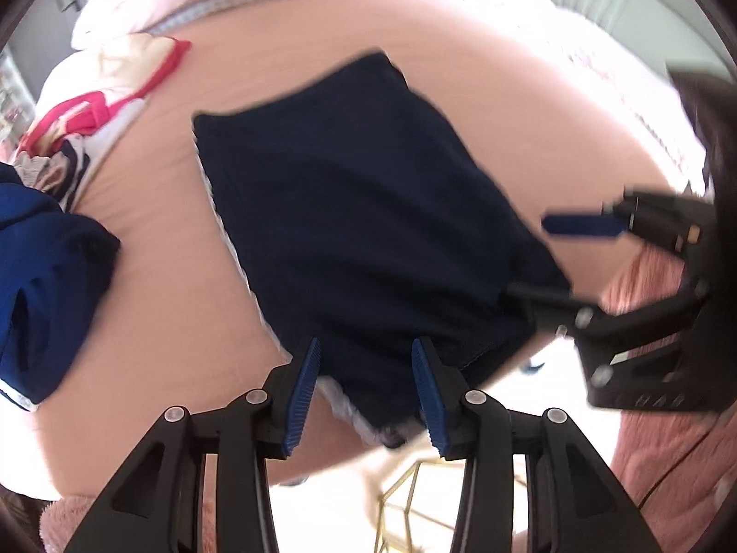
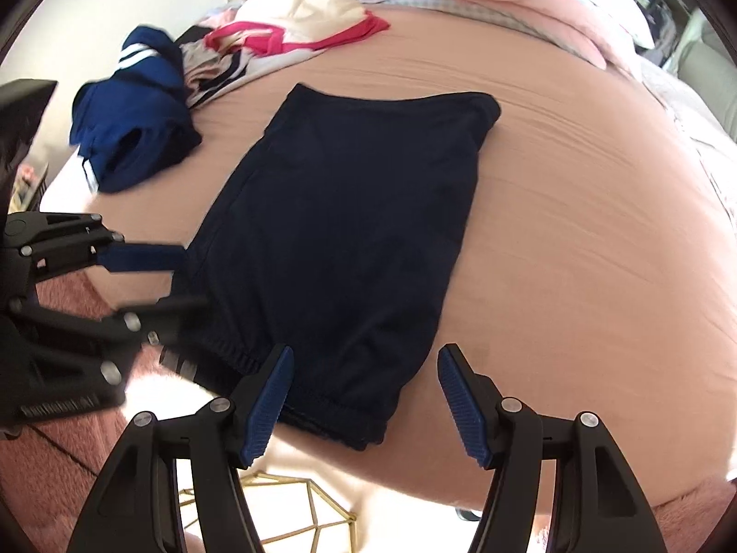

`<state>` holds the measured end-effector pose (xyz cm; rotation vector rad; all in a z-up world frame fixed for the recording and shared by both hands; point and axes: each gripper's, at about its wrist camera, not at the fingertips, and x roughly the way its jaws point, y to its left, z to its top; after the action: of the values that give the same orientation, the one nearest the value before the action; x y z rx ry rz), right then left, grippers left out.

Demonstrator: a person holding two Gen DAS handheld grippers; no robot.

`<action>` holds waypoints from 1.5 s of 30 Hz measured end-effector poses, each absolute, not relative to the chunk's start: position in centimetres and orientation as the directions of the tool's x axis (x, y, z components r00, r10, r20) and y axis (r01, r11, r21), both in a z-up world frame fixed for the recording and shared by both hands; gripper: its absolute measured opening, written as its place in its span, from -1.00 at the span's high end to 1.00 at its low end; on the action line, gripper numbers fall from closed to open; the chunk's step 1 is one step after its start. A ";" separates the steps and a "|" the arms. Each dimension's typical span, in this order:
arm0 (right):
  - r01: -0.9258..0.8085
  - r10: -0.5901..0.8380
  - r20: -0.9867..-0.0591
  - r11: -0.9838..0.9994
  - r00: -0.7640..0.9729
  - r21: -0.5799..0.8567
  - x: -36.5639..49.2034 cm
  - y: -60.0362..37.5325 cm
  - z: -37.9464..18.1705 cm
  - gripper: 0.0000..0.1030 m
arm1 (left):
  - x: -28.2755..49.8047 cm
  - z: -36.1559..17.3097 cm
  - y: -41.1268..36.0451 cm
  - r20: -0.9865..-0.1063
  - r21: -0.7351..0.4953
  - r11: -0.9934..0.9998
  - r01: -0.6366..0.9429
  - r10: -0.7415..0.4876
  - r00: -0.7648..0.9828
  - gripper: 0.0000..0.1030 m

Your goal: Fold clothes

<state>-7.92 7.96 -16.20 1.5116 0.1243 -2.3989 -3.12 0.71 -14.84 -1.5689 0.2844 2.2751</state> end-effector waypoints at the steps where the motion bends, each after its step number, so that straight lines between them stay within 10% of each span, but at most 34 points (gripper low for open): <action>1: 0.308 -0.211 -0.894 -0.947 -0.395 0.087 -7.7 7.9 -16.1 -0.25 | -2.9 -15.1 0.6 -0.936 -0.037 -0.911 -0.410 0.175 -0.305 0.25; 16: 0.278 -0.325 -0.859 -0.934 -0.396 0.226 -7.1 10.8 -15.6 -0.26 | -3.4 -15.8 0.1 -0.927 -0.065 -0.925 -0.373 0.194 -0.321 0.17; 20: 0.231 -0.295 -0.883 -0.947 -0.364 0.221 -7.0 12.1 -17.1 -0.25 | -4.4 -17.4 -0.2 -0.940 -0.074 -0.959 -0.273 0.159 -0.303 -0.34; 23: 0.200 -0.304 -0.882 -0.949 -0.360 0.246 -6.2 13.5 -17.6 -0.25 | -4.7 -17.7 -1.1 -0.934 -0.118 -0.969 -0.216 0.182 -0.308 -0.35; 36: 0.056 -0.487 -0.761 -0.855 -0.428 0.515 -4.3 17.0 -16.3 -0.17 | -4.3 -18.7 -4.4 -0.847 -0.432 -0.901 -0.032 0.417 -0.329 -0.21; 38: 0.053 -0.462 -0.784 -0.872 -0.415 0.486 -5.4 15.6 -17.1 0.33 | -4.0 -18.9 -4.6 -0.826 -0.475 -0.880 -0.007 0.448 -0.341 0.14; 45: 0.049 -0.477 -0.784 -0.864 -0.396 0.501 -5.3 15.7 -17.3 0.41 | -3.8 -19.7 -6.1 -0.728 -0.635 -0.769 0.070 0.566 -0.386 0.24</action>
<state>-5.34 15.69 -17.28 1.4975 -0.5815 -2.3120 -3.81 -6.10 -19.73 -1.5156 -0.8564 2.2196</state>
